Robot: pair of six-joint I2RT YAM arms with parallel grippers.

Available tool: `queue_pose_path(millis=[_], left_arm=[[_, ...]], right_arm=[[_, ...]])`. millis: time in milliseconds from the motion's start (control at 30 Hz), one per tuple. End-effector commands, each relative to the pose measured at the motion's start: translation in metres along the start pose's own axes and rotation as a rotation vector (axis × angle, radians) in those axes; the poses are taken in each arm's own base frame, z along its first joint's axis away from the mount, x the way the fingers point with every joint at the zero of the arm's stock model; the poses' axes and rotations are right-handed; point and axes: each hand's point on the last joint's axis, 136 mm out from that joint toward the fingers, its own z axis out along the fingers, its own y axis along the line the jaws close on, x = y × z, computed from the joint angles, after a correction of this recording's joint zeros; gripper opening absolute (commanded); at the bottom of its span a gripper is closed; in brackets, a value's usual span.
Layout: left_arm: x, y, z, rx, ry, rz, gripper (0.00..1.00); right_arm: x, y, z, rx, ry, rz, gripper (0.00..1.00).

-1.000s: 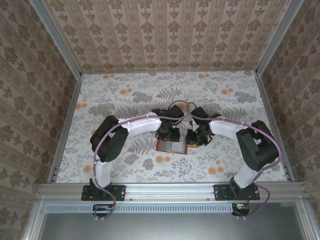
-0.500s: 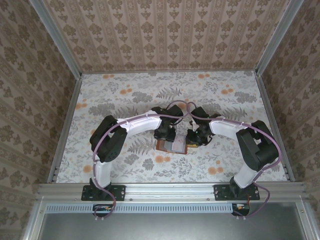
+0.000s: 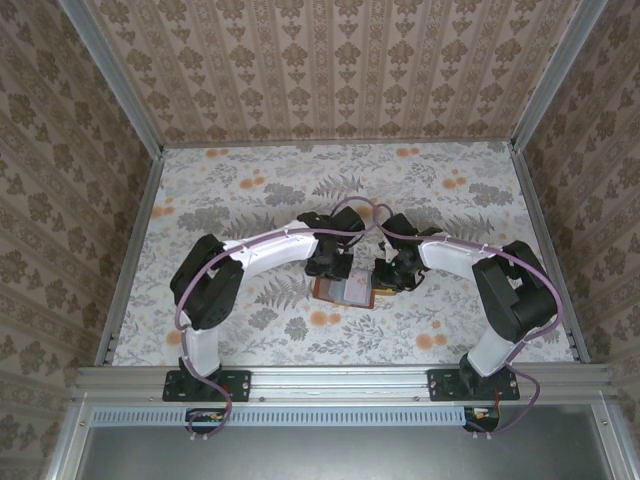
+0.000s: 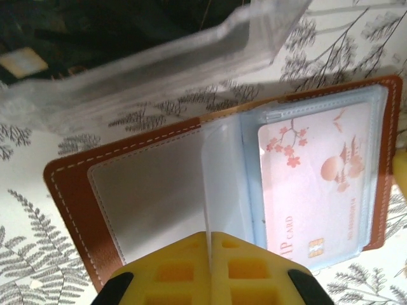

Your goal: Take the credit cards out of the card holder

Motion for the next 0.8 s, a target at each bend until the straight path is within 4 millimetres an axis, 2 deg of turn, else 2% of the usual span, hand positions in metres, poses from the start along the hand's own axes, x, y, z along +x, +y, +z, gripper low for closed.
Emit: queue_pose_path(millis=[0, 167, 267, 400, 567, 633, 767], left_arm=[[0.018, 0.006, 0.0, -0.005, 0.026, -0.018, 0.05], [0.033, 0.015, 0.003, -0.026, 0.037, -0.035, 0.08], [0.034, 0.022, -0.001, -0.053, 0.024, -0.042, 0.19], [0.027, 0.029, -0.011, -0.08, -0.013, -0.048, 0.26], [0.015, 0.023, -0.03, -0.049, -0.062, -0.048, 0.27], [0.009, 0.015, -0.037, -0.01, -0.082, -0.049, 0.28], [0.003, -0.006, -0.038, 0.106, -0.098, -0.068, 0.26]], right_arm=[[0.01, -0.011, 0.01, 0.04, 0.048, 0.001, 0.24], [0.011, -0.006, 0.006, 0.034, 0.047, -0.016, 0.24], [0.015, -0.003, 0.0, 0.031, 0.058, -0.021, 0.24], [0.012, 0.006, -0.011, 0.017, 0.039, -0.032, 0.25], [0.007, 0.017, -0.022, -0.014, 0.014, -0.039, 0.25], [0.006, 0.021, -0.024, -0.033, 0.011, -0.039, 0.25], [0.003, 0.029, -0.025, -0.068, 0.005, -0.038, 0.25]])
